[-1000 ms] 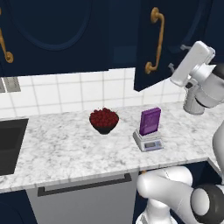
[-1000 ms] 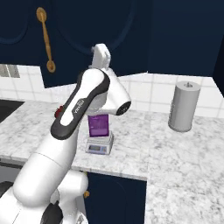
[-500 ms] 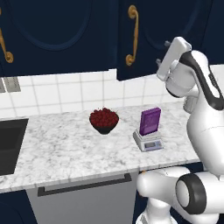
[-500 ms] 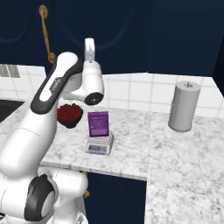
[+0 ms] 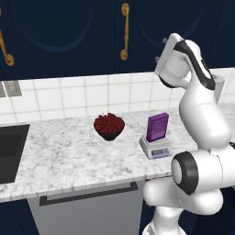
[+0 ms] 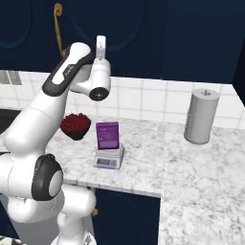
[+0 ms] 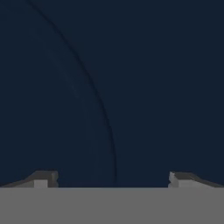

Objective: Pick the cereal and place it on the digital scale for weighing, and close the cabinet.

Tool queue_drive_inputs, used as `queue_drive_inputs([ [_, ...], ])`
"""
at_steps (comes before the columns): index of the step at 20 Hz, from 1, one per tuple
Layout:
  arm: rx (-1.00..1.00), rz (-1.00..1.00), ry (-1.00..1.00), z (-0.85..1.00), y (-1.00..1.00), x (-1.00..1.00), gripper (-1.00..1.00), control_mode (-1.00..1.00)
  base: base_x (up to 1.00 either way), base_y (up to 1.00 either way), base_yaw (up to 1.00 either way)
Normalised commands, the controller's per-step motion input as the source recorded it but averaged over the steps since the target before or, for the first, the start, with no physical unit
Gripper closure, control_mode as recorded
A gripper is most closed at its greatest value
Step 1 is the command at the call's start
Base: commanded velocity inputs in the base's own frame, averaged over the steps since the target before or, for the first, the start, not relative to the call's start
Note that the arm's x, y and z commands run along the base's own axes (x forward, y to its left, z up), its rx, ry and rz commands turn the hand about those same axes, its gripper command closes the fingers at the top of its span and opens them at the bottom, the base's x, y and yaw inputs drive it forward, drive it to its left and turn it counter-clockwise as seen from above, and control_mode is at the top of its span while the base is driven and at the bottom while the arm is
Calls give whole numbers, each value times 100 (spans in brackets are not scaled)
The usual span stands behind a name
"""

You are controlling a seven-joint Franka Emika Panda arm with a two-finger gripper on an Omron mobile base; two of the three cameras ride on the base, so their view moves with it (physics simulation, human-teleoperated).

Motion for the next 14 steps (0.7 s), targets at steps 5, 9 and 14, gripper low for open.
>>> queue_drive_inputs([
  [5, 0, -10, 4, -2, -2, 76, -100, -100, 0, 0, 0],
  [9, 1, -5, 4, 1, -14, 0, -100, -100, 0, 0, 0],
  [14, 3, -4, 17, 25, -27, 6, -100, -100, 0, 0, 0],
])
